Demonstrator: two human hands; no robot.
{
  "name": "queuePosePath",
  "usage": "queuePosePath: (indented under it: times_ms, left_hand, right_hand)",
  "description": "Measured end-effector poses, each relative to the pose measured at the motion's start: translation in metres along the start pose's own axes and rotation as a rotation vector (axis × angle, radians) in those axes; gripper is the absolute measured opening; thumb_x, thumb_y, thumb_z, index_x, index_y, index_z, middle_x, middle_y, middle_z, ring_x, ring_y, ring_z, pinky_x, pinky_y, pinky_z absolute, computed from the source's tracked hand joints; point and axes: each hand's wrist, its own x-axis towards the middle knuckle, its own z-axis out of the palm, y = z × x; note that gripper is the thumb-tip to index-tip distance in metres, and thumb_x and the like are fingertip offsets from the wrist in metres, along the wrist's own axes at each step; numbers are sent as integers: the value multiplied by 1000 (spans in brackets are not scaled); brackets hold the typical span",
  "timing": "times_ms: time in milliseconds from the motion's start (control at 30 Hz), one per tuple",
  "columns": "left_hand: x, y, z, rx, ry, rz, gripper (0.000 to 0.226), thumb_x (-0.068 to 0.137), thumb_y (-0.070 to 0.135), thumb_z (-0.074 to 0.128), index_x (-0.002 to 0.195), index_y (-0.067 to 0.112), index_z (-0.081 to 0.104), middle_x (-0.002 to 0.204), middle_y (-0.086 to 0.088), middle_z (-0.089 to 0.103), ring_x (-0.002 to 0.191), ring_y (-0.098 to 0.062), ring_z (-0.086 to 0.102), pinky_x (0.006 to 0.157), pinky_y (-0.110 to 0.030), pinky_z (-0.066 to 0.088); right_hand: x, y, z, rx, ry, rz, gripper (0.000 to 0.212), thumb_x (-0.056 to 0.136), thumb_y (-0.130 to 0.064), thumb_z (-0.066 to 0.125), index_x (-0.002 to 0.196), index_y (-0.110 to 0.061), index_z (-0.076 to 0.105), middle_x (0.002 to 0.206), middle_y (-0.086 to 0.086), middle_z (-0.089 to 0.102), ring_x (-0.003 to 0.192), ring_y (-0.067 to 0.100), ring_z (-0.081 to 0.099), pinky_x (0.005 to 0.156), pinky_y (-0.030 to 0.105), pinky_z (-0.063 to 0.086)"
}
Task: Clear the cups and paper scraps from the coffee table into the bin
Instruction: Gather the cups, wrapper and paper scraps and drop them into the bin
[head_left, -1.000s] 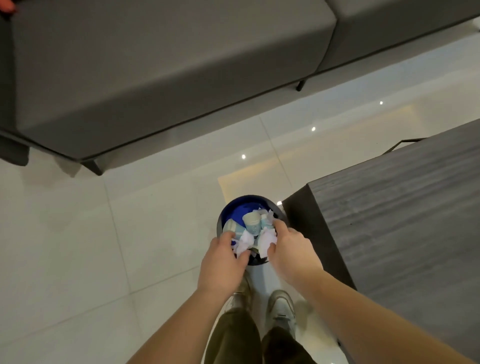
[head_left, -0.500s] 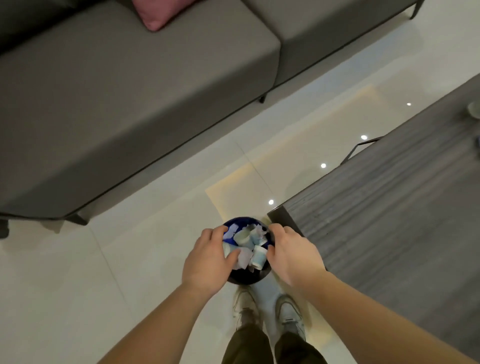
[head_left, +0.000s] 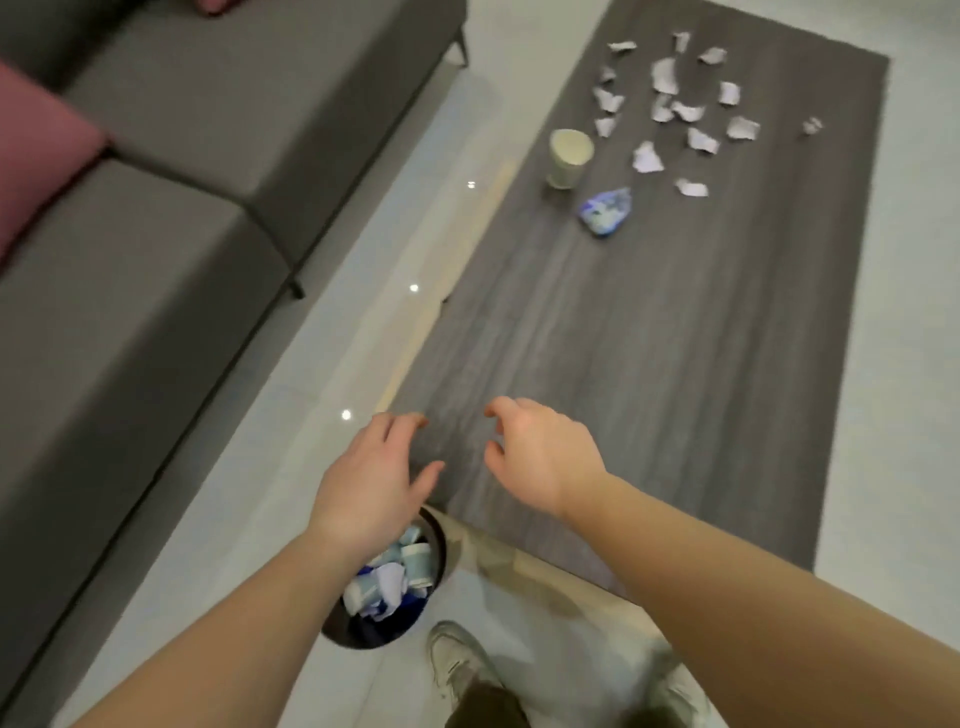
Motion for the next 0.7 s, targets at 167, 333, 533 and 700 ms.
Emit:
queuePosePath:
  times_ms: [167,333,533,700]
  left_hand:
    - [15,108,39,40,-111,177,49,87,51,57,129,29,45,124,7,48,115,-19,52,79,-38,51]
    - [14,220,83,37,-190,257,48,87,48,60,128,26,48,122,3,48,111,-23,54,81,-43,51]
    - [0,336,135,68,-268,317,44,88,45,60,127,29,48,124,4,51,110,-22,58,84,-40,51]
    - [-10,427,177,73,-347,234,41,89,44,59,127,31,49,125,7,52,111,-18,58,90,-38,48]
  right_hand:
    - [-50,104,-29,39,83,160,36,87,-35,48,122,-27,52,115,-3,62,103,27,61,82,40,50]
    - [-120,212,-48,39,86,290,32,86,-33,48,116,-26,57,110,-2,63,104,28,62,84,41,52]
    - [-192,325,-67,102,81,330,29,91,-27,49,118,-21,59,111,4,61,102,29,60,83,38,51]
    - [-241,406,-88,147,85,331,27,94,-26,48,118,-19,60,110,4,61,99,28,61,82,41,53]
